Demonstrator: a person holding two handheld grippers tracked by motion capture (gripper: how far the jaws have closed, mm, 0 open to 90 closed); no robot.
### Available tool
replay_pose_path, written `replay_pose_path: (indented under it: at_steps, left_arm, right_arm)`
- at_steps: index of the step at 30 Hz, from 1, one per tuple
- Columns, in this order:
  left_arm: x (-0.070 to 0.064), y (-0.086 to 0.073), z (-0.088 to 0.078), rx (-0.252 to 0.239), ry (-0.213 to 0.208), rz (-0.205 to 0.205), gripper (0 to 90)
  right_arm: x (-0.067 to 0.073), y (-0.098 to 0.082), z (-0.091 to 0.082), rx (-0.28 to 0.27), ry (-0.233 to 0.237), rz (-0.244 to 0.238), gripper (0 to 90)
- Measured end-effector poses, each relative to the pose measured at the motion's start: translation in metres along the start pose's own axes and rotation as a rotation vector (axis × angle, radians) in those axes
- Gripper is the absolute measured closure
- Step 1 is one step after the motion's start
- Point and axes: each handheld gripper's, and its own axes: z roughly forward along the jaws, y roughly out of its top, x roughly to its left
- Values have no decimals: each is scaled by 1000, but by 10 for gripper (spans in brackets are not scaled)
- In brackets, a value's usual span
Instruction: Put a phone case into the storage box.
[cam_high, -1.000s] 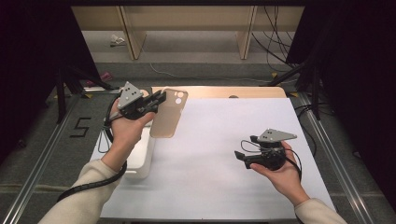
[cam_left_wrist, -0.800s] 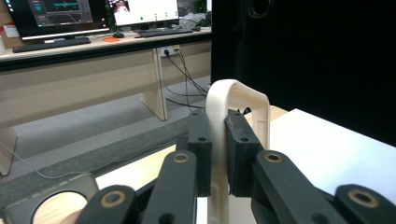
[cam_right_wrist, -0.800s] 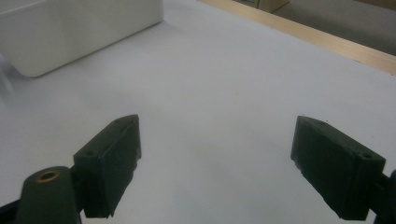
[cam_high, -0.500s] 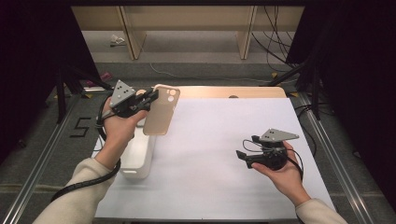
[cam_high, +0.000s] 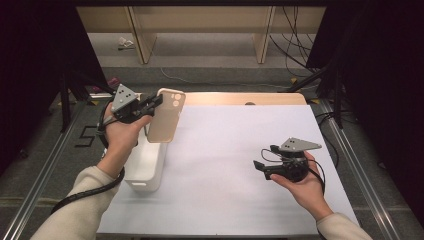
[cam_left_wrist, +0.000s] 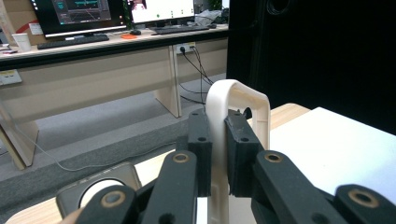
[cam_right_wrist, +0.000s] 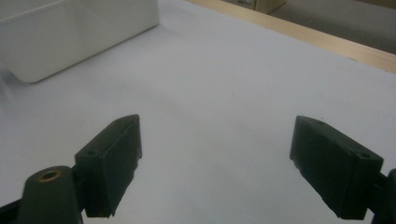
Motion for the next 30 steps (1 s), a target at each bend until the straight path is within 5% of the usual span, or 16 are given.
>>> replay_pose_path:
  at_steps: [30]
  left_arm:
    - [26, -5, 0, 7, 33, -29, 821]
  right_arm:
    - [-1, 0, -1, 3, 4, 12, 179]
